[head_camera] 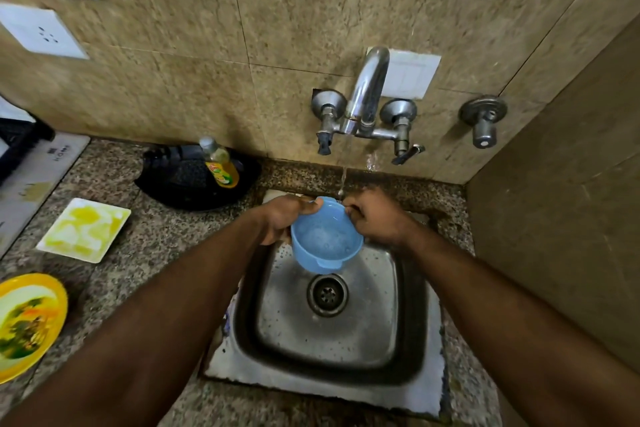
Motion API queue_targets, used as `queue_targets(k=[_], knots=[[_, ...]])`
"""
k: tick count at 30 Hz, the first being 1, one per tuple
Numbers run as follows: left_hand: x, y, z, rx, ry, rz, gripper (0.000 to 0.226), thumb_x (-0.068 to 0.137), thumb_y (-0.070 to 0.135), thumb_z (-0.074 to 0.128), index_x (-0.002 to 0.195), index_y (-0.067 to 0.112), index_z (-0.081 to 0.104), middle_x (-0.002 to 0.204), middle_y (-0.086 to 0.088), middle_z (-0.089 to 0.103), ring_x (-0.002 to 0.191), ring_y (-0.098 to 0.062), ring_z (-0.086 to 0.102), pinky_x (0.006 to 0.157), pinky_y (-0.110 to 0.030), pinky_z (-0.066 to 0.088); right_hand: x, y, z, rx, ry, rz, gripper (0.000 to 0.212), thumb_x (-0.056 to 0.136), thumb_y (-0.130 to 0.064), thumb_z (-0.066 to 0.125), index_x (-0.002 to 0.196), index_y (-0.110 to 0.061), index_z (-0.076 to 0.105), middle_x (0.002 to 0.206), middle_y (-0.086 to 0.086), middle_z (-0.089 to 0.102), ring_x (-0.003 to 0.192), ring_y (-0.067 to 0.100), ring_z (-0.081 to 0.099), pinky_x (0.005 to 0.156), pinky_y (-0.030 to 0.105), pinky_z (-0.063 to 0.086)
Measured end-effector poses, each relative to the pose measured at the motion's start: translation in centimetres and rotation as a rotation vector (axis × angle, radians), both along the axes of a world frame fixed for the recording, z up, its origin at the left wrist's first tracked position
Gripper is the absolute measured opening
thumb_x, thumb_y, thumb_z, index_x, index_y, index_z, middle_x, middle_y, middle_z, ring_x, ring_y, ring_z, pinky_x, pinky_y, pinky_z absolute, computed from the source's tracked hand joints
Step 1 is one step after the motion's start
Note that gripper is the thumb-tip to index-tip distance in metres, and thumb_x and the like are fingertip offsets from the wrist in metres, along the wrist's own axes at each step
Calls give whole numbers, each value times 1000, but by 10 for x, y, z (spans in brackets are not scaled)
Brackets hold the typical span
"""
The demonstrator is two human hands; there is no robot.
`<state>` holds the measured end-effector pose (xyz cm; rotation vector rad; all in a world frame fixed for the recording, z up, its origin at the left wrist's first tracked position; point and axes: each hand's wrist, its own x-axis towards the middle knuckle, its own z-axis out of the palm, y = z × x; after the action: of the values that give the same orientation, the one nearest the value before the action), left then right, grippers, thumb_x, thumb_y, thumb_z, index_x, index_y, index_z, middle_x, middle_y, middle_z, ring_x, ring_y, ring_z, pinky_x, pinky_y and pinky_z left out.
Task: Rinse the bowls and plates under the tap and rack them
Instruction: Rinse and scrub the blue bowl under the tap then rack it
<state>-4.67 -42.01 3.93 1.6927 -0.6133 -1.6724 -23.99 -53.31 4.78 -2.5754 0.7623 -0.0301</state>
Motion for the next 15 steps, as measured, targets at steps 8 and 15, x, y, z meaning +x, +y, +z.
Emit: queue_targets(k=[8, 15], knots=[[-8, -6, 11, -9, 28, 133, 21, 98, 30, 65, 104, 13, 75, 104, -12, 79, 101, -35, 72, 95, -50, 55, 7, 7, -3, -174, -63, -177, 34, 102, -31, 49, 86, -10, 70, 84, 15, 72, 75, 33, 65, 66, 32, 42], [-21, -3, -10, -165, -42, 237, 54, 61, -3, 52, 109, 10, 73, 108, -21, 74, 103, -45, 68, 77, -40, 55, 2, 0, -10, -99, -51, -325, 33, 100, -34, 55, 90, -9, 75, 84, 12, 74, 76, 29, 68, 71, 35, 53]])
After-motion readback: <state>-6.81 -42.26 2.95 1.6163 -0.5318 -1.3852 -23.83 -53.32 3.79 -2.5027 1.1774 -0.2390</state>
